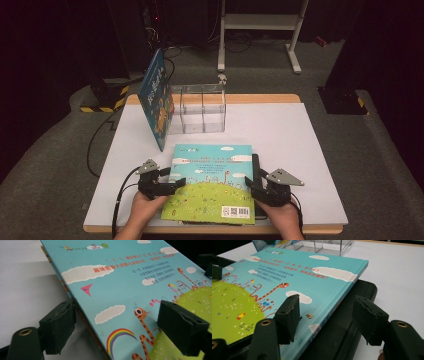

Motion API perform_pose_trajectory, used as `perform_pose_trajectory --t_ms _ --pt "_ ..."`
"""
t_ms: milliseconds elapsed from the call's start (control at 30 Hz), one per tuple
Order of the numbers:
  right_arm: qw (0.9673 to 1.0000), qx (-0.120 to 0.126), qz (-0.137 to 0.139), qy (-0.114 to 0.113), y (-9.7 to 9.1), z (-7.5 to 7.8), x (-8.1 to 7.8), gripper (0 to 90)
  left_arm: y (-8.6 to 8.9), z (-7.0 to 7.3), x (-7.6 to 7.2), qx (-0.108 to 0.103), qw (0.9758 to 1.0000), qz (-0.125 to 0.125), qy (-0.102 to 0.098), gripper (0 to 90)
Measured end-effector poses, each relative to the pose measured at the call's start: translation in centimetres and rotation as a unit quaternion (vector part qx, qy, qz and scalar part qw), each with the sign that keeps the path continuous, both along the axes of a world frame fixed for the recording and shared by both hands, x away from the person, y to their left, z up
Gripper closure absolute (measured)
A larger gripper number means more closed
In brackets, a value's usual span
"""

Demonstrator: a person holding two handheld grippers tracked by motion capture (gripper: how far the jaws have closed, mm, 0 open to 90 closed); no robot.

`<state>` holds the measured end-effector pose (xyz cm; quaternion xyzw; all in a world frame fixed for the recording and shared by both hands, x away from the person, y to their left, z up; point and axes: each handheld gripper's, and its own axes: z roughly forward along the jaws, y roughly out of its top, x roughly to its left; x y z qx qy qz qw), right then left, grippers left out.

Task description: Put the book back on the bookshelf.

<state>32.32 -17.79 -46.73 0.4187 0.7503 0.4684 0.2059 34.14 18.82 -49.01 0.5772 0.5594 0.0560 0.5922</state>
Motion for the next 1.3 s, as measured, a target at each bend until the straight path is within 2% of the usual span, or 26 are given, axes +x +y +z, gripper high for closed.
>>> perform_pose_trajectory --t_ms 67,133,267,300,367,467,500,633,900,1033,1167,1300 --pt "1.0 0.001 0.001 0.0 0.01 -0.02 0.01 38.3 -0.03 0.03 0.07 0.001 1.0 0.0 0.002 14.2" --pt "1.0 0.0 0.0 -0.001 0.04 0.04 -0.02 38.3 0.06 0.06 0.29 0.0 0.9999 -0.002 0.016 14.3" --pt "1.0 -0.002 0.001 -0.002 0.07 0.07 -0.04 38.3 0.28 0.16 0.33 0.006 0.9999 0.005 0.013 14.2" --pt "1.0 0.0 0.001 -0.001 0.04 0.05 -0.03 38.3 0.42 0.1 0.36 0.004 0.9997 0.0 0.022 14.1" --pt "1.0 0.003 0.001 -0.001 -0.01 0.02 -0.06 38.3 0.34 0.12 0.31 0.004 0.9996 -0.009 0.027 13.8" --pt "1.0 -0.001 0.003 -0.003 -0.01 0.01 -0.14 38.3 0.13 0.1 0.31 0.002 0.9996 -0.011 0.026 12.8" --pt "1.0 0.003 0.005 -0.002 -0.07 -0.01 -0.11 38.3 0.22 0.03 0.34 -0.002 0.9994 -0.011 0.032 12.9" --pt "1.0 0.003 0.004 -0.002 -0.05 -0.02 -0.14 38.2 0.3 0.1 0.45 -0.003 0.9994 -0.006 0.035 13.0" --pt "1.0 0.003 0.002 -0.002 -0.02 -0.06 -0.27 38.3 0.32 0.07 0.23 -0.007 0.9993 -0.011 0.036 12.0" --pt "1.0 0.005 0.004 -0.002 -0.08 -0.1 -0.25 38.0 0.03 -0.14 0.41 -0.015 0.9984 -0.025 0.047 10.5" --pt "1.0 0.005 0.004 0.001 -0.01 -0.08 -0.27 37.8 -0.07 0.02 0.24 -0.011 0.9989 -0.023 0.04 10.2" --pt "0.9998 0.008 0.015 0.008 0.37 -0.13 -0.19 35.0 -0.11 0.02 0.28 -0.006 0.9988 -0.025 0.043 10.2"
